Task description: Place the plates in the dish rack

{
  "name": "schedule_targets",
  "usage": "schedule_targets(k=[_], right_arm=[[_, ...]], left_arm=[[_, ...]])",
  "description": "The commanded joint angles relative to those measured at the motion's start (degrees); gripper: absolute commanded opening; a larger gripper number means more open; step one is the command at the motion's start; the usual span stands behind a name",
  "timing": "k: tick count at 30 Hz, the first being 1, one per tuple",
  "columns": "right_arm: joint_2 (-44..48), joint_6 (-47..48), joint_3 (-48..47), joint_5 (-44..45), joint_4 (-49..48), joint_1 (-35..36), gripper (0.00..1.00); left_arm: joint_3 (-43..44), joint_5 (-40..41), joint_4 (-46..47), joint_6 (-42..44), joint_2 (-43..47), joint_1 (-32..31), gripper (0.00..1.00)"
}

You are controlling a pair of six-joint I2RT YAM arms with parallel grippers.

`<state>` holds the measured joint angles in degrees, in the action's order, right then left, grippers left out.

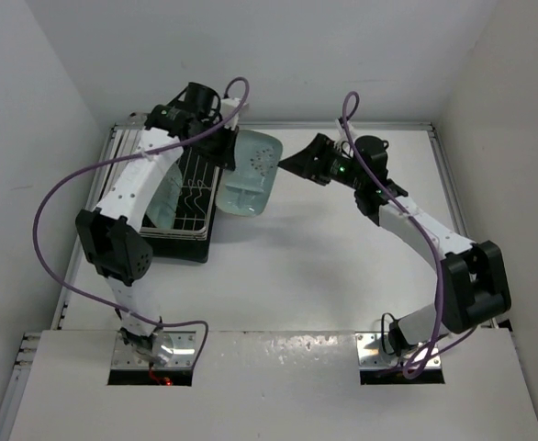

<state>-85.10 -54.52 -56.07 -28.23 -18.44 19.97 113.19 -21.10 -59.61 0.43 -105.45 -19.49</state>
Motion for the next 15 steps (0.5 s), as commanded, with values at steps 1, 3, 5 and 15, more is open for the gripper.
schedule_targets(k=[1, 3, 5, 15], right_arm=[[1.51, -1.29, -4.13, -1.48, -3.28, 0.42, 0.8], [2.13, 0.11, -4.04, -0.52, -1.26, 0.51, 0.8], [2.39, 0.73, -4.13, 0.45, 1.29, 0.51, 0.8], [5.12, 1.87, -1.58, 4.58, 6.48, 0.43, 0.8]], left_arm=[[5.28, 10.72, 1.78, 0.89, 8.06, 4.89, 0.0], [8.61, 15.19, 0.64, 0.36, 9.3, 7.86, 0.0], [9.33, 17.84, -0.06, 0.36, 11.05, 9.63, 0.0], [5.38, 40.43, -7.01, 0.98, 11.32, 12.81, 0.0]])
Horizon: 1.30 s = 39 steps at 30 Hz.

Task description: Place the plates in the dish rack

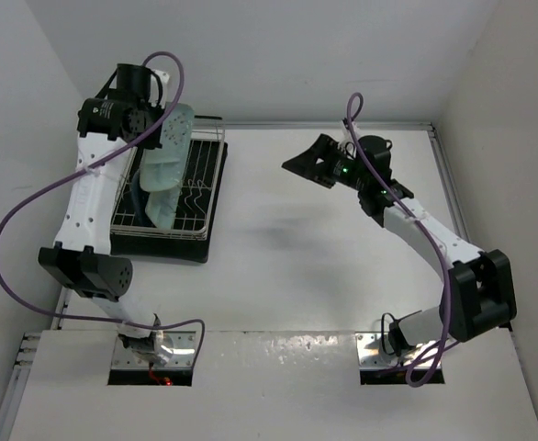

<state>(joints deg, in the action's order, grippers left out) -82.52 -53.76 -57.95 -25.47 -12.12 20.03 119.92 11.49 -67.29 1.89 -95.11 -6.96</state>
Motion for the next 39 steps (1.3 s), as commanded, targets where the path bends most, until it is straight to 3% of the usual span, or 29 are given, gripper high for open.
schedule_targets(k=[1, 14, 25, 31, 39], right_arm=[[2.45, 0.94, 0.3, 2.01, 0.6, 0.45, 0.8], [5.26, 1.64, 2.41, 4.47, 2.98, 0.27, 0.82], [6.67, 1.81, 3.55, 6.05, 4.3, 0.44, 0.82], [7.37, 2.34, 3.99, 6.66, 4.82, 0.27, 0.82], [7.38, 2.78, 3.81, 6.84, 4.91, 0.53, 0.82]], left_arm=[[-1.35, 8.89, 0.67, -1.18, 0.98, 0.28, 0.0], [-8.29, 12.68, -1.17, -9.35, -0.16, -0.24, 0.0], [-3.48, 14.44, -5.38, -16.12, -3.23, -1.3, 0.0], [-5.84, 24.19, -6.89, -19.56, -4.21, -6.13, 0.0], [-8.56, 28.94, -6.37, -21.31, -5.08, -10.27, 0.0]])
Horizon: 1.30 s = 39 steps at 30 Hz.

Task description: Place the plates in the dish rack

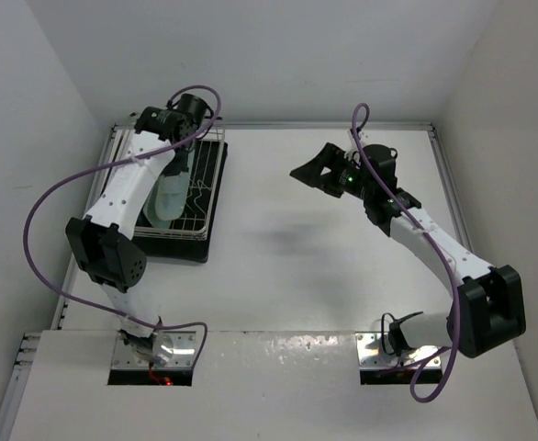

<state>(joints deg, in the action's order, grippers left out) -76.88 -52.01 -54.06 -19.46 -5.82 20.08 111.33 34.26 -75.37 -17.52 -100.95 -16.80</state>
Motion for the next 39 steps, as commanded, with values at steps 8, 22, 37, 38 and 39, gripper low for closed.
schedule_targets(k=[8, 22, 37, 38, 39], right_arm=[[3.75, 2.35, 0.01, 2.15, 0.46, 0.4, 0.82], [4.02, 2.17, 0.8, 2.67, 1.25, 0.32, 0.83], [6.31, 2.97, 2.73, 4.08, 2.4, 0.31, 0.83], [6.31, 3.05, 2.65, 4.17, 2.48, 0.23, 0.83], [6.13, 3.05, 2.56, 4.08, 2.4, 0.23, 0.83]], left_arm=[[0.2, 14.25, 1.72, -7.43, -0.83, -0.96, 0.0], [-2.7, 12.05, 1.11, -10.34, -5.48, -0.08, 0.0], [-0.41, 11.09, 1.11, -13.95, -3.12, -0.69, 0.0], [-0.41, 11.09, 1.11, -14.47, -2.59, -0.69, 0.0], [-0.41, 11.61, 1.11, -14.47, -2.59, -1.22, 0.0]])
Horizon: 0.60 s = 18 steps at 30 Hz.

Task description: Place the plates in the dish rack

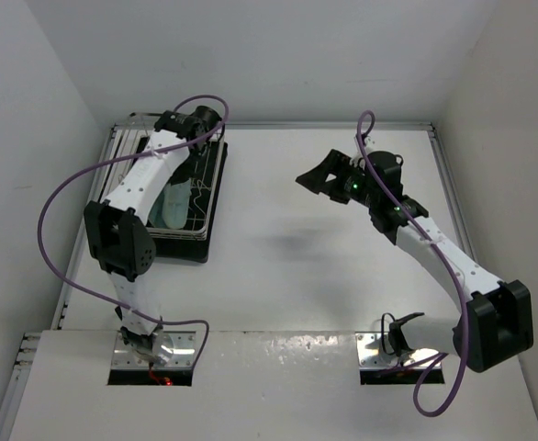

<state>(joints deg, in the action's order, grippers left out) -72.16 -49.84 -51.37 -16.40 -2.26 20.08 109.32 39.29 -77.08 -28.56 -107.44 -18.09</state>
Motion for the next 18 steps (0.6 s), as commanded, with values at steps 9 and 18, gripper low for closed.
schedule_targets(k=[9, 18], right_arm=[[1.06, 0.36, -0.92, 1.11, -1.17, 0.14, 0.83], [1.5, 0.54, -0.75, 1.11, -0.55, 0.23, 0.83]], left_arm=[[-2.08, 15.12, 2.81, -5.28, 7.59, -3.01, 0.0], [-6.13, 17.23, 2.81, -6.34, 4.7, -3.01, 0.0]])
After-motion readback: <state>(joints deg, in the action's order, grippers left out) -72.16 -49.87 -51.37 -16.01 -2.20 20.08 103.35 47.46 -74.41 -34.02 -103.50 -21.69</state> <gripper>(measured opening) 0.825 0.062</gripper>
